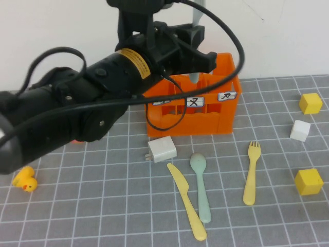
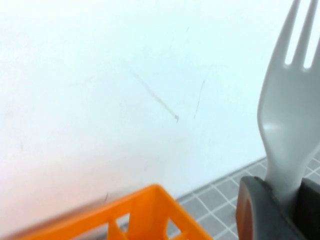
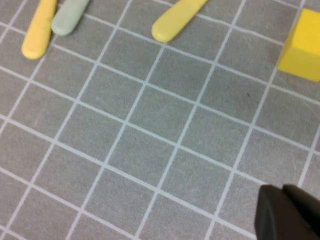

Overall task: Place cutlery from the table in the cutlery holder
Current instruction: Place the fork on the box

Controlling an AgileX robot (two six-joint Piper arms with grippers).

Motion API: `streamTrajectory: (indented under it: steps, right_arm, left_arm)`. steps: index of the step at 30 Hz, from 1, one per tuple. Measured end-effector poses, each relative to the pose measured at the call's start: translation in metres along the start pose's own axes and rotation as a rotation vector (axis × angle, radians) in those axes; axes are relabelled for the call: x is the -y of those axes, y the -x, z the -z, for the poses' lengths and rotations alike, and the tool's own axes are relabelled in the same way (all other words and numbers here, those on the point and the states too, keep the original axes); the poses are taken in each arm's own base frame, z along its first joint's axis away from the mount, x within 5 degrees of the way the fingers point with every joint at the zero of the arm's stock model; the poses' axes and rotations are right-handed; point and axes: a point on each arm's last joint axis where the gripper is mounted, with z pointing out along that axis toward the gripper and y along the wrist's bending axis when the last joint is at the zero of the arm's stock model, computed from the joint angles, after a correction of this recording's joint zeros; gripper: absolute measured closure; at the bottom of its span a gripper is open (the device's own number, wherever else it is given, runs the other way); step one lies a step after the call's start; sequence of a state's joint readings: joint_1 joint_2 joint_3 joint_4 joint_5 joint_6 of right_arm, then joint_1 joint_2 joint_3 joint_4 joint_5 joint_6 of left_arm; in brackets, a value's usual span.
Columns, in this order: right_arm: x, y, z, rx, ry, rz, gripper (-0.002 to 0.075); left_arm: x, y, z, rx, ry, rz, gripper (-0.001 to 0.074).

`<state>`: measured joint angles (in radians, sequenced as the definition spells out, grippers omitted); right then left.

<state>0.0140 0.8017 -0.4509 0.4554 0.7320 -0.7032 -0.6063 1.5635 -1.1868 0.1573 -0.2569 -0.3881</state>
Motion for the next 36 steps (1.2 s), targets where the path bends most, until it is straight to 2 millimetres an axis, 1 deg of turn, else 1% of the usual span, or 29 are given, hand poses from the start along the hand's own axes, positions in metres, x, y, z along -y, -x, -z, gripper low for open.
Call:
streamTrajectory:
  steps: [5,12,18,25,29,36]
  right_arm:
    - [-0.001,0.001,0.000,0.016,0.015,0.010,0.0729]
    - [-0.003,0.003,0.000,0.029,0.028,0.012,0.0729]
    - [-0.002,0.004,0.000,0.039,0.025,0.025,0.0729]
    - [-0.003,0.004,0.000,0.044,0.027,0.052,0.0729]
    - [-0.003,0.004,0.000,0.047,0.027,0.057,0.0729]
    - [-0.003,0.004,0.000,0.049,0.028,0.064,0.0729]
  left_arm:
    - [-0.002,-0.015,-0.018,0.055,-0.034,-0.037,0.0639]
    - [-0.009,-0.035,-0.039,0.152,-0.042,-0.014,0.0640]
    - [-0.020,-0.039,-0.044,0.207,0.052,-0.008,0.0640]
    - [-0.026,-0.049,-0.049,0.195,0.102,-0.036,0.0640]
    - [-0.030,-0.059,-0.054,0.175,0.119,-0.027,0.0640]
    - [-0.041,-0.085,-0.065,0.128,0.182,0.007,0.0640]
